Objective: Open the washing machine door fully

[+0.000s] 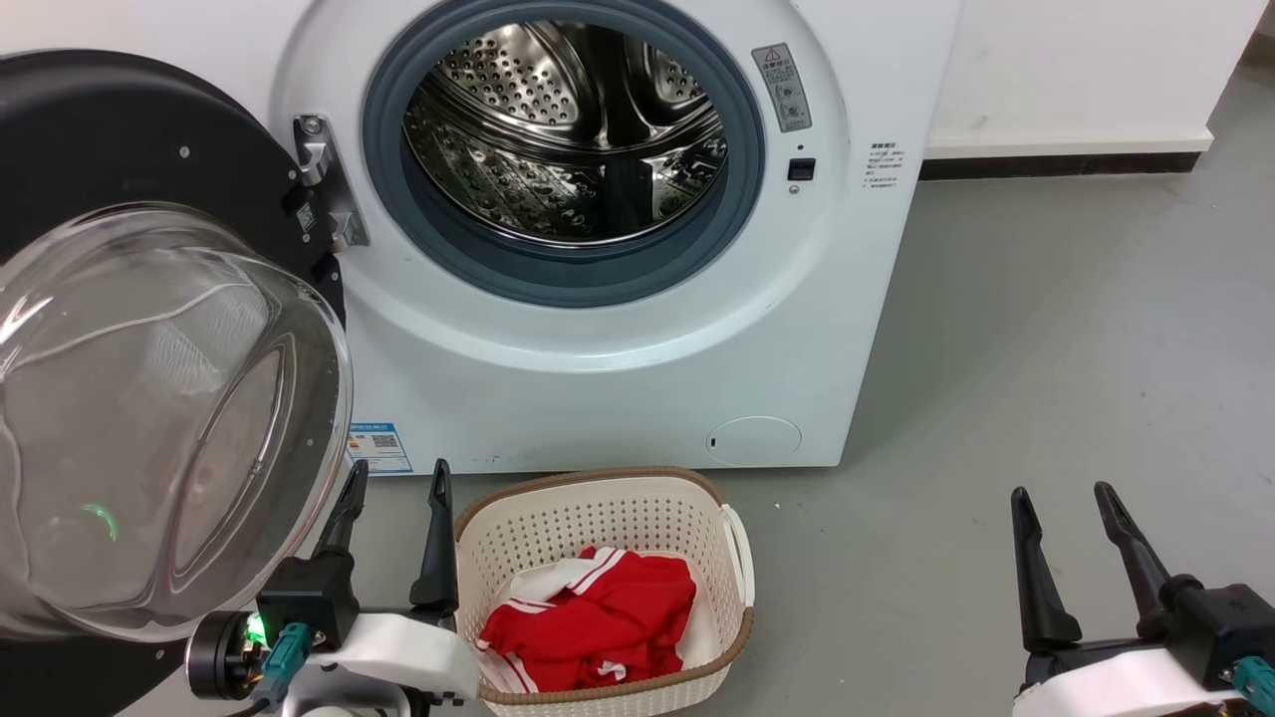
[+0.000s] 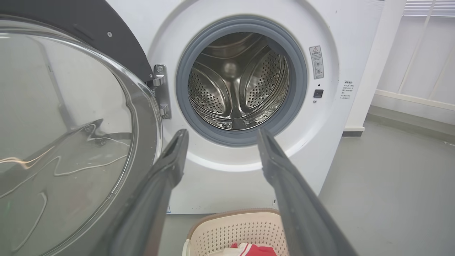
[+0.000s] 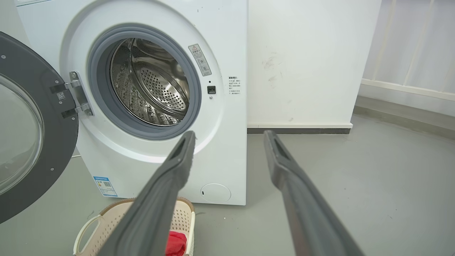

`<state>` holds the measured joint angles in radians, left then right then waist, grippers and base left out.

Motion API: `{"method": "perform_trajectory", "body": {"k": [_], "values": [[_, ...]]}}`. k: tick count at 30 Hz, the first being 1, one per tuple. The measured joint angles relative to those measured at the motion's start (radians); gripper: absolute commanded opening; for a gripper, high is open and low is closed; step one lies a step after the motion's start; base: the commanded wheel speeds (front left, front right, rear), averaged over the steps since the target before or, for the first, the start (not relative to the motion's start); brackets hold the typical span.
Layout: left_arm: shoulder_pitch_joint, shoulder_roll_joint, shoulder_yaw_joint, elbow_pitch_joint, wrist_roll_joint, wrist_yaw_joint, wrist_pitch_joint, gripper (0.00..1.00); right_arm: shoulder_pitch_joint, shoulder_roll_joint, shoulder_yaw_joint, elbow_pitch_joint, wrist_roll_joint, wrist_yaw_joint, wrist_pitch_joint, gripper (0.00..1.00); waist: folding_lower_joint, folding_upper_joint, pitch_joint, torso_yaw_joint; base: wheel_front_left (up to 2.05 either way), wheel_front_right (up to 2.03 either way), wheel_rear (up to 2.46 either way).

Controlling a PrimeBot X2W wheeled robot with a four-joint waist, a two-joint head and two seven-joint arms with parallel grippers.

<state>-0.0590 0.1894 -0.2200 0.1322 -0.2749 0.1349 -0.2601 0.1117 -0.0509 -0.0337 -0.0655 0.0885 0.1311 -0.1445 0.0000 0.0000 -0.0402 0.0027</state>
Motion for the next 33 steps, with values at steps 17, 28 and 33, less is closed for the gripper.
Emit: {"method": "perform_trajectory", "body": {"k": [17,28,33], "values": [[0.015,-0.003,0.026,-0.007,0.016,-0.004,0.0,1.0,-0.001,0.0,-0.002,0.027,0.0,0.0,-0.006,1.0,0.0,0.0,-0.003,0.006,0.0,0.0,0.0],[0.018,-0.006,0.034,0.0,0.017,-0.011,0.0,1.0,-0.002,0.0,-0.008,0.038,0.002,0.0,-0.015,1.0,0.0,0.0,-0.001,0.005,0.0,0.0,0.0],[0.018,-0.007,0.035,0.002,0.019,-0.014,0.0,1.0,-0.003,0.0,-0.008,0.039,0.002,0.0,-0.015,1.0,0.0,0.0,0.001,0.004,0.0,0.0,0.0]]}}
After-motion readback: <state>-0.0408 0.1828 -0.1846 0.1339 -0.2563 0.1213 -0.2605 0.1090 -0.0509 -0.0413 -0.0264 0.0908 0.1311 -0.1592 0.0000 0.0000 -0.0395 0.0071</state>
